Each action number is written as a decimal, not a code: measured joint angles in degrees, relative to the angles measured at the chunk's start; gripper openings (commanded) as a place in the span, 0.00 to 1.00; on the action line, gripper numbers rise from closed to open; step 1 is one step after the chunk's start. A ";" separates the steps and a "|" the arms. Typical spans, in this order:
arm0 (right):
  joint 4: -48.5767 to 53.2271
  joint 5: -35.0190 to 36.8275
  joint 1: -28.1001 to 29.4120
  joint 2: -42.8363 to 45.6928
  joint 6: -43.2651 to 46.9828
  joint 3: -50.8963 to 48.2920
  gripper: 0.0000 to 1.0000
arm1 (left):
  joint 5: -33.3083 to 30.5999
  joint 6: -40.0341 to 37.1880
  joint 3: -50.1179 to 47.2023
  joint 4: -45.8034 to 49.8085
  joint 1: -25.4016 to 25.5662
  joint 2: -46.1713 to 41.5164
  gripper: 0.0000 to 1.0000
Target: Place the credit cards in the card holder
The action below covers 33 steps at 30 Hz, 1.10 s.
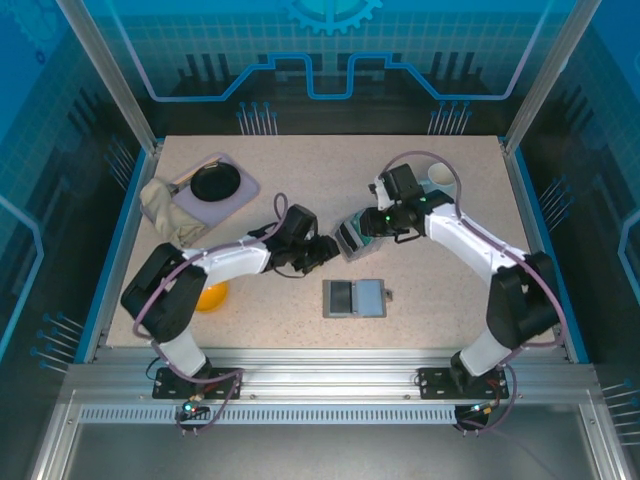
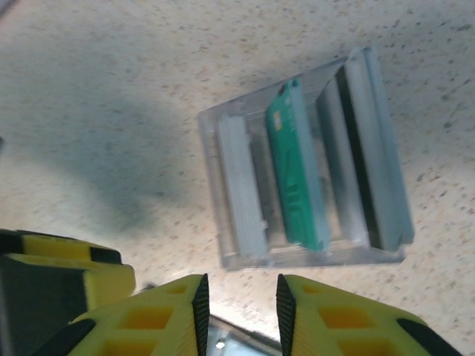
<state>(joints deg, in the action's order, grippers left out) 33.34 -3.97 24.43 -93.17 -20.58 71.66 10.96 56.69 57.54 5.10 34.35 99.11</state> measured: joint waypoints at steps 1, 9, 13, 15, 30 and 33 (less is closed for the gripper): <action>0.57 0.74 0.07 -1.36 0.96 1.09 0.31 | 0.50 0.13 1.53 -0.02 -0.50 1.46 0.53; 4.57 5.73 2.64 -8.24 6.56 8.22 0.31 | 2.21 0.70 8.74 0.50 -1.90 8.33 0.51; 4.90 6.86 3.34 -8.48 7.63 8.72 0.31 | 3.50 1.92 8.94 -0.46 -2.60 10.38 0.51; 5.35 7.43 3.34 -8.63 8.04 8.81 0.31 | 3.72 1.97 9.70 -0.37 -2.78 11.69 0.51; 6.36 13.22 5.18 -11.93 10.62 9.51 0.32 | 5.46 3.96 12.33 -2.23 -2.86 15.23 0.53; 6.45 14.14 5.22 -11.96 10.60 9.51 0.33 | 5.86 4.98 11.54 -4.22 -2.86 15.23 0.56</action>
<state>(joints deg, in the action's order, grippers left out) 39.79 10.17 29.65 -105.12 -9.98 81.17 16.82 61.67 69.08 0.89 31.48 114.34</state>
